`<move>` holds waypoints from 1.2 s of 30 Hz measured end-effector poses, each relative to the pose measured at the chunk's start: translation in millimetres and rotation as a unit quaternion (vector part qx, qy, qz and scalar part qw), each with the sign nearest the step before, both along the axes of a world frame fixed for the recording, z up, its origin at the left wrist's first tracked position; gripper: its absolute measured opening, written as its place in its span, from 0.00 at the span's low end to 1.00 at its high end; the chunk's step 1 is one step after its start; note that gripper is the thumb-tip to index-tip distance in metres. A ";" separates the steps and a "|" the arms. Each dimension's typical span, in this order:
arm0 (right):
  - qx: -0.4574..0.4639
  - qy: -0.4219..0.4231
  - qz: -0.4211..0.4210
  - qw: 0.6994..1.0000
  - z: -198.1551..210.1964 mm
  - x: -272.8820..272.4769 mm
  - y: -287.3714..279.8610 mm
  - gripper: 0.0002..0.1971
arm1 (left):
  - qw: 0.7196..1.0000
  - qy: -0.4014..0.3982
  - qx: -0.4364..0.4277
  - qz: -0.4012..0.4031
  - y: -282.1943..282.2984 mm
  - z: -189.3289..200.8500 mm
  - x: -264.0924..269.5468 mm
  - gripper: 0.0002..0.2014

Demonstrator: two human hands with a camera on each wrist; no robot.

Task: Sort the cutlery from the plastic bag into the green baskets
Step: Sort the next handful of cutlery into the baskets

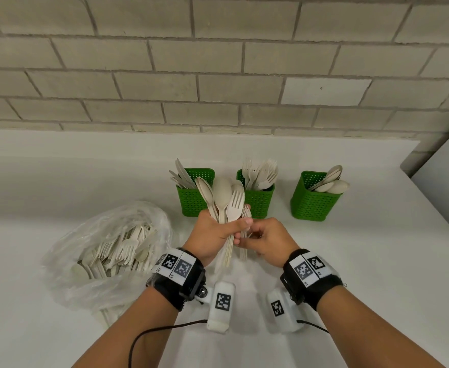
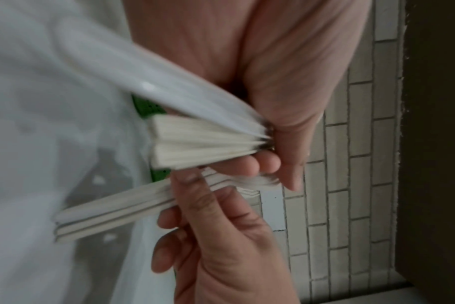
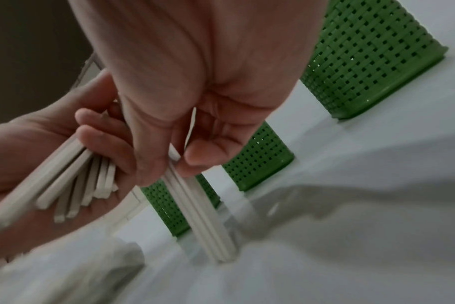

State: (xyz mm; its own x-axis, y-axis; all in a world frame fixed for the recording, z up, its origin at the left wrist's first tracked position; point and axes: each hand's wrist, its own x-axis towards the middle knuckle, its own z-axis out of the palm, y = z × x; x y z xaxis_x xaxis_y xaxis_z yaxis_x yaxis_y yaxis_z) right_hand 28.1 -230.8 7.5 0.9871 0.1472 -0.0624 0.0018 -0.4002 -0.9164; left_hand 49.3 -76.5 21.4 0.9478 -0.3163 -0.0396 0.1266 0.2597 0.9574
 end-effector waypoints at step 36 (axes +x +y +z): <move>-0.007 -0.076 -0.101 0.992 82.4 27.2 21.0 0.09 | 0.981 -0.064 0.135 0.124 1.0 21.9 19.0 0.07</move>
